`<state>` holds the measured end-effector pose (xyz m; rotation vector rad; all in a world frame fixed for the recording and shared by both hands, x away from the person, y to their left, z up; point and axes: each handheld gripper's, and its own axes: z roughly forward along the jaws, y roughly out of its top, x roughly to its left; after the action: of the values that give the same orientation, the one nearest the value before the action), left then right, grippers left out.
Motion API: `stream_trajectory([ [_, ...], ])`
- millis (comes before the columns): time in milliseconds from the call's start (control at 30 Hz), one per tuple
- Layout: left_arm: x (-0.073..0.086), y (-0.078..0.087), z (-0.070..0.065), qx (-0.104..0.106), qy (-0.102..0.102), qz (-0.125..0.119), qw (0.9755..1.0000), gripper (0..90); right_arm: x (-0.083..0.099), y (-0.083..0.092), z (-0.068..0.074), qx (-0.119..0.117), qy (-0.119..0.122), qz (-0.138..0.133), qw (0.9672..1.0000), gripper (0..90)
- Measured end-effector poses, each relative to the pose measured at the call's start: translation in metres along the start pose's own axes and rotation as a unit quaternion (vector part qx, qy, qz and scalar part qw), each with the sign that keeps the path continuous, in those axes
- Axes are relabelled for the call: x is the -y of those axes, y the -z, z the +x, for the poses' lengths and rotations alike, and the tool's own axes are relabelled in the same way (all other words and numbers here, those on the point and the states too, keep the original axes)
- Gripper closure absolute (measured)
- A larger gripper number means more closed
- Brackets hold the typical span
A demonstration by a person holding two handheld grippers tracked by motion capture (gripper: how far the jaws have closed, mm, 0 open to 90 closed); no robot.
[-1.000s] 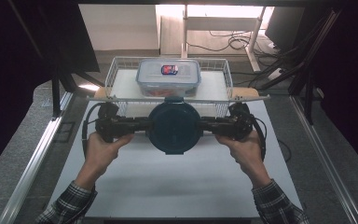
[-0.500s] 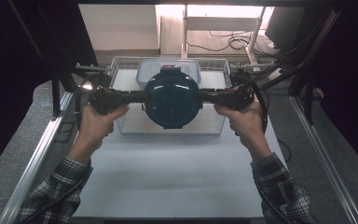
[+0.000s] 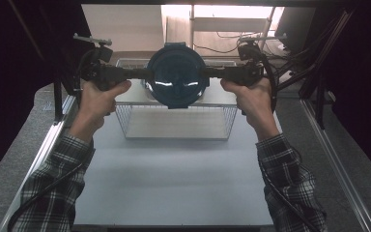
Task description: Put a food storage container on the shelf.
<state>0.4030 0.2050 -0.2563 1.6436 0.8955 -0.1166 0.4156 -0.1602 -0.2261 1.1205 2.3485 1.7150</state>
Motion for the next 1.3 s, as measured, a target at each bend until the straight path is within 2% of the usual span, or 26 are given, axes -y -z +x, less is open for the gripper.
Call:
stream_trajectory([
  [367, -0.024, 0.0, 0.017, -0.008, 0.015, -0.004, 0.9998, 56.8, -0.022, -0.016, -0.015, -0.006, -0.011, -0.008, 0.9999, 56.6],
  [733, -0.036, -0.002, 0.035, -0.019, 0.031, -0.009, 0.9993, 56.7, -0.032, -0.034, -0.031, -0.012, -0.026, -0.007, 0.9996, 56.6],
  [967, -0.038, -0.008, 0.044, -0.024, 0.042, -0.009, 0.9988, 56.7, -0.034, -0.043, -0.042, -0.011, -0.038, -0.007, 0.9992, 56.2],
  [1167, -0.039, -0.009, 0.044, -0.033, 0.03, -0.017, 0.9989, 56.2, -0.035, -0.045, -0.047, -0.014, -0.045, -0.008, 0.9989, 55.6],
  [1300, -0.038, -0.011, 0.047, -0.034, 0.03, -0.026, 0.9986, 55.6, -0.035, -0.047, -0.049, -0.012, -0.046, -0.009, 0.9988, 54.6],
])
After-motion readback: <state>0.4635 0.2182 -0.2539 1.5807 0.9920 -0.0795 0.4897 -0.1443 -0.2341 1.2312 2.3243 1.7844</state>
